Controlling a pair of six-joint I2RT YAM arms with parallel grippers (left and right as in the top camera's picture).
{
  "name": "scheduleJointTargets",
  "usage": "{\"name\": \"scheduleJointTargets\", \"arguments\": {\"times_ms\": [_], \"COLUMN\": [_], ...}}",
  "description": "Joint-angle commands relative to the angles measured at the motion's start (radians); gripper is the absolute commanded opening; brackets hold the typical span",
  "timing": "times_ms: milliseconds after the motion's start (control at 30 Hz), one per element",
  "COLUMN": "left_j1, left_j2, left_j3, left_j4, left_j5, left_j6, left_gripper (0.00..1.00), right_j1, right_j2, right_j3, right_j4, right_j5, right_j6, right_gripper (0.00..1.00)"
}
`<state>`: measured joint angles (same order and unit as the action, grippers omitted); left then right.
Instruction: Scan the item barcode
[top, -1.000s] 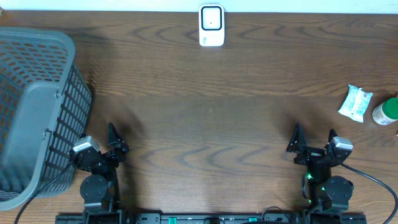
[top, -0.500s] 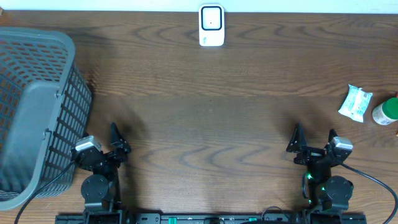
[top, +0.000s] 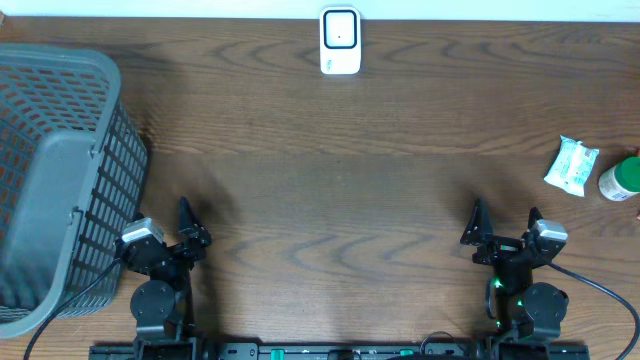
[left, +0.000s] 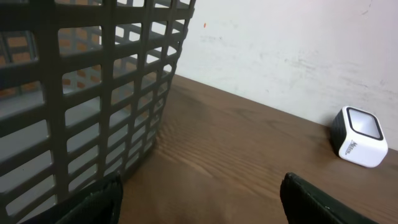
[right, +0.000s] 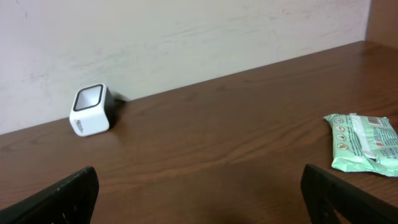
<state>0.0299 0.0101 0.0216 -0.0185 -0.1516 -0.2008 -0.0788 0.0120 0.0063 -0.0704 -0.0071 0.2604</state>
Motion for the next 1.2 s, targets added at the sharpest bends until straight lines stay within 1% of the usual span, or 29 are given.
{"name": "scheduleJointTargets", "arguments": {"times_ms": [0,400,433,467,500,567,800,867,967,1100,1167], "left_j1": [-0.003,-0.003,-0.003,-0.001,-0.002,-0.002,-0.002,-0.003,-0.003,-0.003,-0.003], "left_j2": [-0.004,-0.004,-0.004,-0.004,-0.004,-0.002,0.001,0.002,0.002,0.002,0.003], "left_j3": [-0.018,-0.018,-0.018,-0.018,-0.018,-0.018,-0.018,-0.018,-0.018,-0.018,-0.018], "left_j4": [-0.042,-0.042,-0.03,-0.018,-0.023,-0.022,-0.023,-0.023,-0.024,-0.031,-0.039], "left_j5": [0.008,0.007,-0.037,-0.126,-0.198,-0.255,-0.253,-0.232,-0.166,-0.03,-0.003], "left_j6": [0.024,0.025,0.049,0.089,0.101,0.1,0.099,0.1,0.101,0.129,0.129], "left_gripper": [0.81,0.82,0.81,0.82,0.82,0.82,0.81,0.81,0.82,0.82,0.82], "right_j1": [0.009,0.009,0.009,0.009,0.009,0.009,0.009,0.009,0.009,0.009,0.009], "right_j2": [-0.006,-0.006,-0.006,-0.006,-0.006,-0.006,-0.006,-0.006,-0.006,-0.006,-0.006], "right_j3": [-0.001,-0.001,-0.001,-0.001,-0.001,-0.001,-0.001,-0.001,-0.001,-0.001,-0.001], "right_j4": [-0.005,-0.005,-0.005,-0.005,-0.005,-0.005,-0.005,-0.005,-0.005,-0.005,-0.005], "right_j5": [0.006,0.006,0.006,0.006,0.006,0.006,0.006,0.006,0.006,0.006,0.006], "right_j6": [0.012,0.012,0.012,0.012,0.012,0.012,0.012,0.012,0.012,0.012,0.012], "right_gripper": [0.99,0.99,0.99,0.99,0.99,0.99,0.99,0.99,0.99,0.99,0.99]}}
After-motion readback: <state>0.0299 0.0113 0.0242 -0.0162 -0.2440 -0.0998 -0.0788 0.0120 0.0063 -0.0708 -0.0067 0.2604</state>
